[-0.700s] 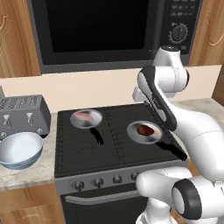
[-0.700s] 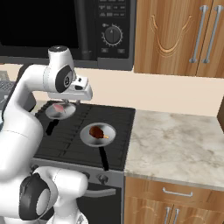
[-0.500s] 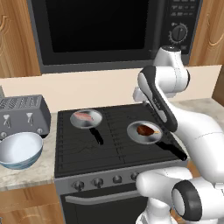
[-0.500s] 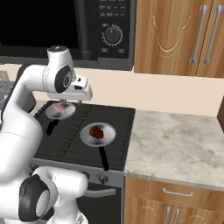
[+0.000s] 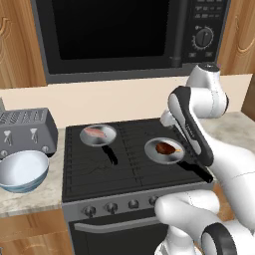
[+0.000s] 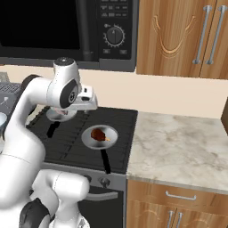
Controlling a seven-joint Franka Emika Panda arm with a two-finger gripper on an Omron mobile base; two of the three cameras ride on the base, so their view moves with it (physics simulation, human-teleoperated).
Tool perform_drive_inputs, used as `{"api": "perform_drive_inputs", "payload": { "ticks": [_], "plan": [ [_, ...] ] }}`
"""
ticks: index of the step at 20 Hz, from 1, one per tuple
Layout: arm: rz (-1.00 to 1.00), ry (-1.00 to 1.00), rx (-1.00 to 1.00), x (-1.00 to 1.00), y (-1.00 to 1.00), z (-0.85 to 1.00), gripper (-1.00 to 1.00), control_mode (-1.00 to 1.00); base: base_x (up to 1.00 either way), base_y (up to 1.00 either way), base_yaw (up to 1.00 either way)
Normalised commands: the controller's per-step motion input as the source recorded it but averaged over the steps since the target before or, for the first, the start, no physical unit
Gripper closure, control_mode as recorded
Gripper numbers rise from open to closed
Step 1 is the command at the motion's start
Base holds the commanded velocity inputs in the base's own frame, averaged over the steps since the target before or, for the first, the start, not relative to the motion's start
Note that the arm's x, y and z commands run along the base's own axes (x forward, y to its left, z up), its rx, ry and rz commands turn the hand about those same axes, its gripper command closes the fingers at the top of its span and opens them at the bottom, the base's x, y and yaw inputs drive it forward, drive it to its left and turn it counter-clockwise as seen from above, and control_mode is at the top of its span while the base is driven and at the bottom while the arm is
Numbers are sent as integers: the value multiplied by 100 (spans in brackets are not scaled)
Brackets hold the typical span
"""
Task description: Place one of the steaks on the plate and the other in the bowl. Then place the bowl in the fridge.
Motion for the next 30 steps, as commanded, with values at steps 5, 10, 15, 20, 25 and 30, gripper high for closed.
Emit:
{"api": "perform_drive_inputs", "payload": {
  "ticks": [5,10,15,20,25,30],
  "plan": [
    [21,0,0,-13,-27,-37,-100,-100,0,0,0],
    [27,-1,0,0,-2,-42,-100,-100,0,0,0],
    [27,0,0,17,-5,-43,-100,-100,0,0,0],
    [26,0,0,42,-19,-35,-100,-100,0,0,0],
    [29,2,0,41,-34,-33,-100,-100,0,0,0],
    [30,0,0,34,-41,-22,-100,-100,0,0,0]
  ]
}}
